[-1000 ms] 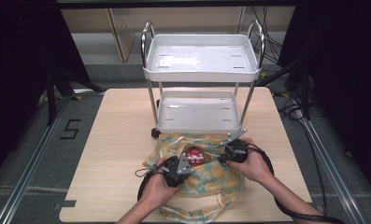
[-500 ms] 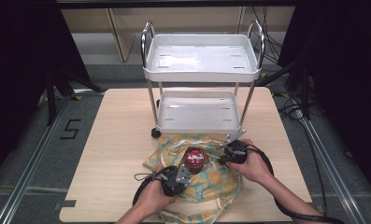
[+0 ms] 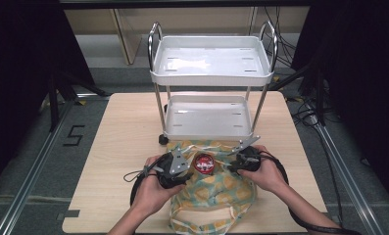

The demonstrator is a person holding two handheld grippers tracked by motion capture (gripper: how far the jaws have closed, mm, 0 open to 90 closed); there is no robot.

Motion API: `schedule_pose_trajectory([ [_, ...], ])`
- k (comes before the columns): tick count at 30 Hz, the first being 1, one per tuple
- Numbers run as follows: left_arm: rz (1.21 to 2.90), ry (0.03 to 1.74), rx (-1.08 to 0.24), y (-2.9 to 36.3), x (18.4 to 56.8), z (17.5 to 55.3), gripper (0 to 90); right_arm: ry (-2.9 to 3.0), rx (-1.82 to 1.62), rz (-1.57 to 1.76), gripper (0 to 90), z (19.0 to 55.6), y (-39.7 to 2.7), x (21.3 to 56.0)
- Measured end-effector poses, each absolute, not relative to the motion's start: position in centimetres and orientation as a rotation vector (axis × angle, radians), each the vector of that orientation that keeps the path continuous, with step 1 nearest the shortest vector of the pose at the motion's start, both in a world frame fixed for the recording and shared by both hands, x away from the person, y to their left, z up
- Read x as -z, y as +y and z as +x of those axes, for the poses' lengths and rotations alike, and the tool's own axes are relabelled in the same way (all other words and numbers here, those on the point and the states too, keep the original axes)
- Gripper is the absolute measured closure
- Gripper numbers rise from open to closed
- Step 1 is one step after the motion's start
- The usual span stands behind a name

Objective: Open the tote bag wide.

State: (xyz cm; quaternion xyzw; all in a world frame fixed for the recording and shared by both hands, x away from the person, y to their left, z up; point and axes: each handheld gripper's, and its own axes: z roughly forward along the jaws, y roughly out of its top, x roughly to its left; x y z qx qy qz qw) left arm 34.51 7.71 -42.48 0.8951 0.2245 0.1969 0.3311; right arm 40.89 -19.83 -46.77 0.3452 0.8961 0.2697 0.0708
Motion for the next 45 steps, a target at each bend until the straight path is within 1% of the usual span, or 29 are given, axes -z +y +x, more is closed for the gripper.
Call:
schedule_pose_trajectory([
  [1, 2.346, 0.593, -0.527, 7.6, 43.0, 34.9, 63.0, 2.687, -0.832, 1.023, 72.6, 40.8, -19.8, 46.7],
  [2, 2.348, 0.6, -0.538, 7.5, 43.4, 35.2, 67.0, 2.675, -0.865, 0.951, 70.3, 40.8, -19.9, 46.5],
  [6, 2.323, 0.659, -0.548, 7.4, 44.2, 36.2, 80.3, 2.622, -0.922, 0.873, 63.3, 39.9, -20.0, 45.3],
  [8, 2.31, 0.681, -0.554, 7.3, 44.3, 36.6, 84.3, 2.574, -0.968, 0.848, 60.2, 39.4, -20.2, 44.4],
  [9, 2.331, 0.67, -0.548, 7.4, 44.3, 36.9, 85.5, 2.543, -0.987, 0.833, 58.5, 39.2, -20.4, 44.0],
  [11, 2.308, 0.702, -0.548, 7.2, 44.6, 37.2, 88.0, 2.5, -0.994, 0.787, 55.0, 39.1, -21.0, 43.3],
  [14, 2.31, 0.726, -0.55, 7.3, 44.9, 37.7, 89.2, 2.473, -0.953, 0.795, 49.4, 39.3, -21.7, 43.6],
  [16, 2.312, 0.743, -0.556, 7.4, 45.2, 38.0, 89.4, 2.486, -0.92, 0.803, 48.9, 39.7, -22.1, 44.4],
  [17, 2.298, 0.769, -0.539, 7.4, 45.3, 38.1, 89.5, 2.489, -0.911, 0.813, 49.5, 39.8, -22.2, 44.7],
  [19, 2.292, 0.788, -0.538, 7.5, 45.6, 38.4, 89.6, 2.482, -0.897, 0.825, 54.7, 40.2, -22.4, 45.4],
  [21, 2.296, 0.787, -0.547, 7.6, 45.8, 38.8, 89.6, 2.491, -0.889, 0.833, 63.1, 40.6, -22.5, 45.5],
  [22, 2.293, 0.794, -0.546, 7.6, 46.0, 39.0, 89.7, 2.493, -0.885, 0.839, 70.6, 40.8, -22.6, 45.6],
  [25, 2.295, 0.821, -0.541, 7.8, 46.5, 39.7, 89.8, 2.502, -0.892, 0.86, 80.8, 41.0, -22.4, 45.9],
  [26, 2.292, 0.831, -0.535, 7.9, 46.7, 39.8, 89.8, 2.515, -0.882, 0.873, 82.2, 41.0, -22.3, 46.0],
  [28, 2.328, 0.781, -0.583, 8.2, 46.8, 40.5, 89.8, 2.526, -0.875, 0.873, 85.7, 41.2, -22.2, 46.3],
  [30, 2.332, 0.786, -0.579, 8.2, 47.2, 40.7, 89.8, 2.545, -0.85, 0.898, 89.5, 41.2, -22.1, 46.5],
  [33, 2.365, 0.772, -0.604, 8.4, 47.8, 41.2, 89.8, 2.54, -0.814, 0.886, 90.0, 41.4, -22.2, 47.0],
  [34, 2.38, 0.799, -0.565, 8.3, 48.0, 41.2, 89.8, 2.54, -0.78, 0.884, 90.0, 41.5, -22.3, 47.1],
  [35, 2.357, 0.815, -0.555, 8.2, 48.3, 41.1, 89.8, 2.56, -0.759, 0.875, 90.0, 41.6, -22.4, 47.1],
  [36, 2.382, 0.814, -0.558, 8.3, 48.4, 41.3, 89.8, 2.543, -0.772, 0.869, 90.0, 41.7, -22.3, 47.4],
  [37, 2.368, 0.864, -0.534, 8.2, 48.7, 41.1, 89.8, 2.545, -0.768, 0.883, 90.0, 41.6, -22.2, 47.4],
  [38, 2.378, 0.852, -0.506, 8.3, 48.8, 41.2, 89.8, 2.555, -0.747, 0.872, 90.0, 41.7, -22.3, 47.5],
  [40, 2.376, 0.862, -0.522, 8.2, 49.0, 41.2, 89.8, 2.553, -0.753, 0.88, 90.0, 41.6, -22.2, 47.8],
  [44, 2.388, 0.864, -0.507, 8.3, 49.3, 41.4, 89.8, 2.579, -0.723, 0.881, 90.0, 41.7, -22.2, 48.0],
  [45, 2.39, 0.871, -0.526, 8.3, 49.5, 41.5, 89.8, 2.56, -0.729, 0.847, 90.0, 41.9, -22.3, 48.2],
])
